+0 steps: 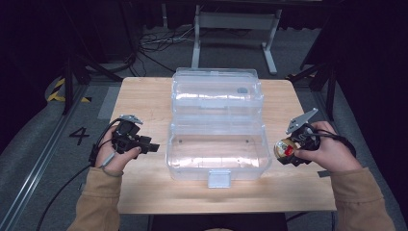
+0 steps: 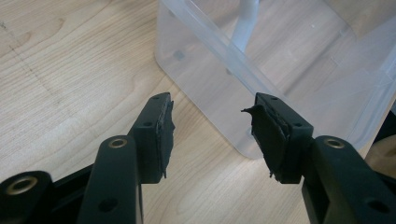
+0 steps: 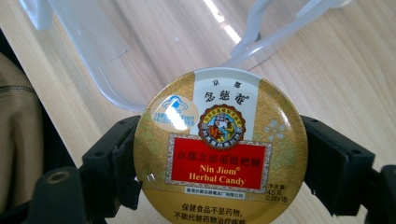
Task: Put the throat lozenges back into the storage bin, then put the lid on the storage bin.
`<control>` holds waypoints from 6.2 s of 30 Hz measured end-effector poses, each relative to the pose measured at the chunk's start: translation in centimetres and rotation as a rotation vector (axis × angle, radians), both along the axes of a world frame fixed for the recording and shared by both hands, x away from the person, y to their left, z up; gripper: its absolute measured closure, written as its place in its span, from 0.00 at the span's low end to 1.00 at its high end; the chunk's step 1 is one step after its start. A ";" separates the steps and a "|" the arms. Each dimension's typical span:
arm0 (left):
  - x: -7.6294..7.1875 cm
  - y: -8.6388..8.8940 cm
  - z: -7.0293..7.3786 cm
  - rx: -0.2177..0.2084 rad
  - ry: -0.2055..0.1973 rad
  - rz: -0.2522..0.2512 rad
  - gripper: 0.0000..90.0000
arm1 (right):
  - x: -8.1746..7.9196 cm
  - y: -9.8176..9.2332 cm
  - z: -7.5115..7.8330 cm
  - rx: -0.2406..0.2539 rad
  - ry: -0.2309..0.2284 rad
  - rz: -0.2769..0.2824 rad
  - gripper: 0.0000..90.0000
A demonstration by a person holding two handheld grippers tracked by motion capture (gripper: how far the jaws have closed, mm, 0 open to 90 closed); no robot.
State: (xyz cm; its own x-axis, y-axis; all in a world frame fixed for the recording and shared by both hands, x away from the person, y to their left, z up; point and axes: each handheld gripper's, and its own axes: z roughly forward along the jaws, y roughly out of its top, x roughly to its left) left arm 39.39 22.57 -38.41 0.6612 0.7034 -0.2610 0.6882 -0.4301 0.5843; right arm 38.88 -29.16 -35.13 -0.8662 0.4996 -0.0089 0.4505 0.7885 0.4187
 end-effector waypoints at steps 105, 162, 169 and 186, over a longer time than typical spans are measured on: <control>-0.1 0.9 -0.1 -0.008 0.004 0.017 0.54 | 2.1 10.4 -6.0 -0.074 0.122 -0.071 0.22; -0.1 0.2 0.5 -0.054 -0.014 -0.023 0.53 | 1.4 8.4 -4.3 0.026 0.084 -0.061 0.22; -0.1 -0.2 0.9 -0.072 -0.026 -0.043 0.53 | 0.9 7.2 -2.6 0.095 0.047 -0.085 0.31; -1.5 -1.5 2.3 -0.104 -0.058 -0.122 0.52 | 1.3 4.8 2.0 0.233 -0.046 -0.082 0.44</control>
